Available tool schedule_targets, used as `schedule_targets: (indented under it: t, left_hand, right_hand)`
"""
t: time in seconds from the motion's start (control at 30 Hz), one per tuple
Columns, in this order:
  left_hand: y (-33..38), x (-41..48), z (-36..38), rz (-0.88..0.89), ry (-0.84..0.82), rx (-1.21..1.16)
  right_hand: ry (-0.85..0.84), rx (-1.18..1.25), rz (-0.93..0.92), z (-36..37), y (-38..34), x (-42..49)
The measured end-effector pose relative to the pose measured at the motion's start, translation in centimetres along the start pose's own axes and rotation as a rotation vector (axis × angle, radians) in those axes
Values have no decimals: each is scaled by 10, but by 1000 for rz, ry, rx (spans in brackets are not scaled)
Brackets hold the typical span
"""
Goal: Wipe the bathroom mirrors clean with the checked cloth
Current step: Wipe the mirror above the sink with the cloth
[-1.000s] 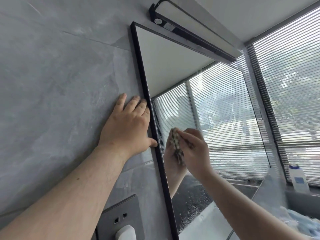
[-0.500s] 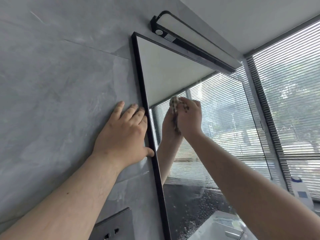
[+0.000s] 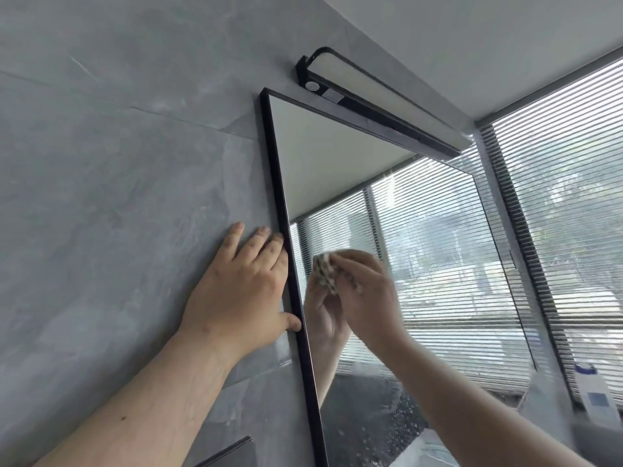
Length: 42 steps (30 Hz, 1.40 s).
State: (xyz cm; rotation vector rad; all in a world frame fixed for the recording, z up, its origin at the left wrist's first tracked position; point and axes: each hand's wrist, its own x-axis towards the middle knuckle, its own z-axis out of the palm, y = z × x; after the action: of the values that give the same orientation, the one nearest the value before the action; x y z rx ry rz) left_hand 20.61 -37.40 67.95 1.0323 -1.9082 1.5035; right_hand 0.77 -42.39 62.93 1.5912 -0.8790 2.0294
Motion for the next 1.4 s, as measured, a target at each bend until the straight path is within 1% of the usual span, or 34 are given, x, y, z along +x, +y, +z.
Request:
schedule_targets:
  t: [0.07, 0.27, 0.37, 0.47, 0.6, 0.73, 0.87, 0.93, 1.0, 1.1, 1.17, 1.23, 1.4]
  left_hand:
    - [0, 0, -1, 3, -8, -15]
    - [-1, 0, -6, 9, -48, 8]
    - [-1, -1, -10, 8, -88, 39]
    - [0, -1, -13, 9, -88, 40]
    - [0, 0, -12, 4, -85, 34]
    - [-2, 1, -8, 11, -79, 20]
    - [-1, 0, -9, 24, -87, 47]
    - [-1, -1, -11, 20, -94, 50]
    - [0, -1, -12, 23, -111, 58]
    - [-1, 0, -11, 27, -76, 49]
    - [-1, 0, -10, 24, -75, 52]
    - [-2, 0, -11, 27, -92, 41]
    - [-1, 1, -11, 12, -96, 37]
  right_hand:
    - [8, -41, -90, -2, 0, -19]
    - [-63, -149, -399, -4, 24, -55]
    - [-70, -184, -505, -11, 24, -64]
    - [-70, -196, -544, -13, 21, -58]
    - [-13, -139, -458, 3, 8, -29]
    - [60, -94, -346, 23, -10, 32]
    - [51, 1, -92, 30, -27, 94]
    - [59, 19, 39, 28, -19, 125]
    - [109, 6, 153, 20, -1, 147]
    - [130, -14, 259, 10, 22, 153]
    - [117, 24, 270, 10, 19, 147]
    - [79, 68, 232, 12, 6, 136]
    - [-99, 70, 102, 8, -36, 99]
